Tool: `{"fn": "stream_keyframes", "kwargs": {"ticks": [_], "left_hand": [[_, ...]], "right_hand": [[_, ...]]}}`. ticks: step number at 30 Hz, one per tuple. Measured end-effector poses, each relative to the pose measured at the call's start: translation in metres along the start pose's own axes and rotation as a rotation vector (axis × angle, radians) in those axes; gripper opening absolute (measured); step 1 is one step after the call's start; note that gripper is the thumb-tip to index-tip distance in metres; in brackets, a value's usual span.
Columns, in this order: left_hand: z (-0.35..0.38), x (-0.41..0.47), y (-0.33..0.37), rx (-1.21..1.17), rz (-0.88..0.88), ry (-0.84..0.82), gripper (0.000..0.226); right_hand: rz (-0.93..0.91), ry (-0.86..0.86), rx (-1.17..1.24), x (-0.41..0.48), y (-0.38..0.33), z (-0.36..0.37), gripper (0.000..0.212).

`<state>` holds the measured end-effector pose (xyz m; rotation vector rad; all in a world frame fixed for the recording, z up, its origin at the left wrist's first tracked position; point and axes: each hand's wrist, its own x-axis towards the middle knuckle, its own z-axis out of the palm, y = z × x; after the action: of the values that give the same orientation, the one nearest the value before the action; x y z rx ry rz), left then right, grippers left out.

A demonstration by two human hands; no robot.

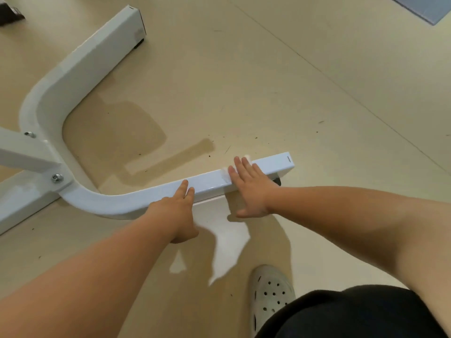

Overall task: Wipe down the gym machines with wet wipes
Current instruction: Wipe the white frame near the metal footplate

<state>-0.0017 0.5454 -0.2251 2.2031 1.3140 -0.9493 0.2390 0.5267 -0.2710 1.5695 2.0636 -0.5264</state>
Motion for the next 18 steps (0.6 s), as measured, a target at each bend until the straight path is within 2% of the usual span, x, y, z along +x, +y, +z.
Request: {"fn": "stream_keyframes", "kwargs": {"ticks": [4,8,11,15,18], "left_hand": [[-0.003,0.01,0.015,-0.017,0.032,-0.033,0.103],[-0.002,0.014,0.02,-0.047,0.021,-0.08,0.106],[-0.004,0.018,0.021,-0.051,0.0,-0.053,0.106],[-0.006,0.021,0.034,-0.029,-0.01,0.007,0.105],[-0.007,0.024,0.039,-0.001,-0.025,-0.002,0.107]], "right_hand": [[-0.145,-0.007,-0.072,-0.006,0.0,0.004,0.124],[-0.042,-0.01,-0.065,-0.029,0.063,0.004,0.125],[0.068,0.092,-0.002,-0.035,0.089,0.022,0.127],[0.212,0.285,0.19,-0.023,0.057,0.045,0.132],[0.073,0.304,0.143,-0.017,0.017,0.058,0.13]]}}
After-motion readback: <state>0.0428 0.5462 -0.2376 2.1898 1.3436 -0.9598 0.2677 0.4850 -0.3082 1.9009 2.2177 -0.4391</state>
